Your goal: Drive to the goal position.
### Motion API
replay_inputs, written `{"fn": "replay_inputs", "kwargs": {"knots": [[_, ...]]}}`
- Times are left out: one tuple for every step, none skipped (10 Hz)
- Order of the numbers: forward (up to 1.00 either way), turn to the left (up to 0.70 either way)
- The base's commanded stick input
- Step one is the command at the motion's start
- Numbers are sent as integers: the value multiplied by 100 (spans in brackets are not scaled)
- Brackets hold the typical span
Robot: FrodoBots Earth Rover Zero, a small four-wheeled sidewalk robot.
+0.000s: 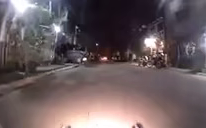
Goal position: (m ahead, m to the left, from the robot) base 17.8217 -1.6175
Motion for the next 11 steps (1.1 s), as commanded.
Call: {"fn": "replay_inputs", "kwargs": {"knots": [[85, 0], [85, 0], [85, 0], [85, 0], [85, 0], [85, 0], [85, 0], [85, 0], [85, 0], [85, 0], [85, 0]]}}
